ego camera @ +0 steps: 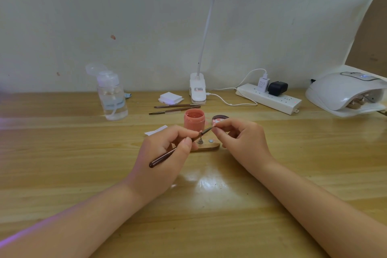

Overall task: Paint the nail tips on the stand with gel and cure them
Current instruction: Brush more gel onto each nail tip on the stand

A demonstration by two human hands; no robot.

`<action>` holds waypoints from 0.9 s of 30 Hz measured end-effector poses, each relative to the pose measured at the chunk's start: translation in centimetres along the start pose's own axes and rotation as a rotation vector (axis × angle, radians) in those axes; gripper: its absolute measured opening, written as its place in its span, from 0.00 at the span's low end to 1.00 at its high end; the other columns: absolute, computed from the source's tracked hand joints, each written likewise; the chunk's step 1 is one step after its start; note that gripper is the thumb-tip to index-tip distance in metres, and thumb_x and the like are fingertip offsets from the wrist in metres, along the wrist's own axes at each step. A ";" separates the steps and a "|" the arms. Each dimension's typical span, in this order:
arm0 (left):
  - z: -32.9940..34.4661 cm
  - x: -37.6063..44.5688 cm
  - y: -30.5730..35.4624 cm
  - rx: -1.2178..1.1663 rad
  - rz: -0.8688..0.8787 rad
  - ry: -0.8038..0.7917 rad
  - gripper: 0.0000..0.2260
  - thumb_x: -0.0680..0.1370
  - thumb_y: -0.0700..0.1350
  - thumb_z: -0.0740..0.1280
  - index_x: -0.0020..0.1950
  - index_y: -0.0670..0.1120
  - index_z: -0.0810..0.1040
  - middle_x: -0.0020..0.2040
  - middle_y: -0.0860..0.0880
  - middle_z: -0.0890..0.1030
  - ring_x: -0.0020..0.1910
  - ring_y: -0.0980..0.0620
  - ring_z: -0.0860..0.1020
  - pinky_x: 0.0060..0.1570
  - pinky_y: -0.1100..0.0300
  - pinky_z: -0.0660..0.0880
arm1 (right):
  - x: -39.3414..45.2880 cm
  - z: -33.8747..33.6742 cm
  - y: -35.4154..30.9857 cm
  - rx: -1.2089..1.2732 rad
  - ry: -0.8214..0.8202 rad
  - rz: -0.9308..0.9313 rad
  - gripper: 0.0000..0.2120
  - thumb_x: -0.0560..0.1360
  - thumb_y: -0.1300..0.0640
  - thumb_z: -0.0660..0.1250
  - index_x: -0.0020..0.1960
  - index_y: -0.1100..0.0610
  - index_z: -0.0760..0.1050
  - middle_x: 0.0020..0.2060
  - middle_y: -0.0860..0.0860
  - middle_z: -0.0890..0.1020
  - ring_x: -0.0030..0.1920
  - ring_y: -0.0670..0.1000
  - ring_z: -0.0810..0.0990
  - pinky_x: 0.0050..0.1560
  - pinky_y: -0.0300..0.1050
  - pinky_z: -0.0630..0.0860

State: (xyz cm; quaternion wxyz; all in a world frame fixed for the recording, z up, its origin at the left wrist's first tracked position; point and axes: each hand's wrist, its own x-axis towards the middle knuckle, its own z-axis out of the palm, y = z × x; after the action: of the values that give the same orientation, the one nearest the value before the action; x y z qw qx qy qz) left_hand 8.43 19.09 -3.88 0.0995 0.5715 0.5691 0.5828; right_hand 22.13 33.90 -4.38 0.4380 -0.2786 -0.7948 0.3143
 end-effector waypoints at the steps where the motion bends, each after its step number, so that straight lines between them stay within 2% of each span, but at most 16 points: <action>1: -0.1 0.0 -0.1 -0.004 0.001 0.000 0.08 0.76 0.45 0.63 0.49 0.51 0.82 0.41 0.55 0.84 0.46 0.53 0.82 0.47 0.64 0.76 | 0.0 0.0 0.0 -0.001 0.001 0.001 0.03 0.72 0.59 0.74 0.44 0.52 0.84 0.34 0.45 0.83 0.33 0.50 0.80 0.41 0.52 0.80; 3: -0.2 -0.1 -0.1 0.001 0.015 0.015 0.08 0.76 0.47 0.62 0.48 0.51 0.81 0.40 0.55 0.83 0.46 0.52 0.82 0.46 0.63 0.76 | 0.0 0.0 0.0 -0.004 -0.002 0.001 0.03 0.72 0.59 0.74 0.45 0.52 0.84 0.34 0.45 0.83 0.33 0.50 0.80 0.41 0.51 0.80; 6: 0.0 0.0 0.1 0.012 0.045 0.027 0.09 0.78 0.43 0.62 0.53 0.51 0.80 0.45 0.59 0.84 0.50 0.59 0.81 0.47 0.72 0.73 | 0.0 0.0 -0.1 -0.005 -0.008 -0.007 0.03 0.72 0.59 0.74 0.45 0.52 0.84 0.34 0.45 0.83 0.32 0.50 0.80 0.41 0.50 0.79; 7: 0.0 0.0 0.1 0.022 0.042 0.019 0.09 0.79 0.43 0.62 0.54 0.52 0.80 0.46 0.59 0.84 0.51 0.59 0.81 0.48 0.72 0.73 | 0.0 0.0 -0.1 -0.004 -0.008 -0.009 0.03 0.72 0.59 0.74 0.44 0.52 0.84 0.33 0.45 0.83 0.32 0.50 0.80 0.41 0.50 0.79; 10: -0.1 0.0 0.0 0.033 0.007 -0.008 0.08 0.77 0.48 0.62 0.51 0.54 0.81 0.43 0.58 0.84 0.50 0.54 0.81 0.50 0.61 0.75 | 0.0 0.0 0.0 -0.002 -0.006 -0.009 0.04 0.72 0.59 0.74 0.44 0.51 0.83 0.33 0.44 0.83 0.32 0.49 0.79 0.40 0.50 0.79; 12: -0.2 -0.1 0.0 0.026 0.027 0.004 0.10 0.75 0.52 0.60 0.49 0.53 0.81 0.40 0.55 0.84 0.47 0.53 0.81 0.48 0.58 0.76 | 0.0 0.1 0.0 0.002 -0.005 -0.004 0.04 0.72 0.59 0.74 0.44 0.51 0.83 0.32 0.43 0.82 0.32 0.50 0.79 0.40 0.49 0.79; 17: -0.1 0.0 -0.1 -0.032 0.009 0.032 0.12 0.76 0.52 0.61 0.51 0.51 0.81 0.41 0.55 0.84 0.47 0.57 0.82 0.46 0.68 0.75 | 0.0 0.0 0.1 -0.003 -0.013 -0.014 0.03 0.72 0.59 0.74 0.44 0.52 0.84 0.32 0.45 0.83 0.32 0.51 0.79 0.40 0.49 0.79; 20: 0.0 0.1 -0.3 -0.055 -0.031 0.046 0.09 0.78 0.47 0.61 0.52 0.51 0.81 0.42 0.54 0.84 0.48 0.57 0.82 0.46 0.69 0.75 | 0.0 0.1 0.1 0.003 -0.025 -0.027 0.03 0.72 0.59 0.74 0.45 0.55 0.84 0.34 0.47 0.84 0.33 0.52 0.79 0.40 0.51 0.79; 27: 0.1 0.2 0.1 -0.072 -0.014 0.053 0.09 0.78 0.45 0.61 0.54 0.52 0.80 0.46 0.57 0.85 0.50 0.58 0.82 0.47 0.70 0.74 | -0.1 0.0 0.0 -0.002 -0.024 -0.037 0.03 0.72 0.59 0.74 0.46 0.54 0.84 0.34 0.48 0.84 0.33 0.52 0.79 0.40 0.51 0.79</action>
State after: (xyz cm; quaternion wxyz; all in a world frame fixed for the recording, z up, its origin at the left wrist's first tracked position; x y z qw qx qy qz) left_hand 8.51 19.27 -3.78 0.1092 0.5479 0.5541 0.6172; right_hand 22.17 33.84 -4.45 0.4342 -0.2605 -0.8052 0.3088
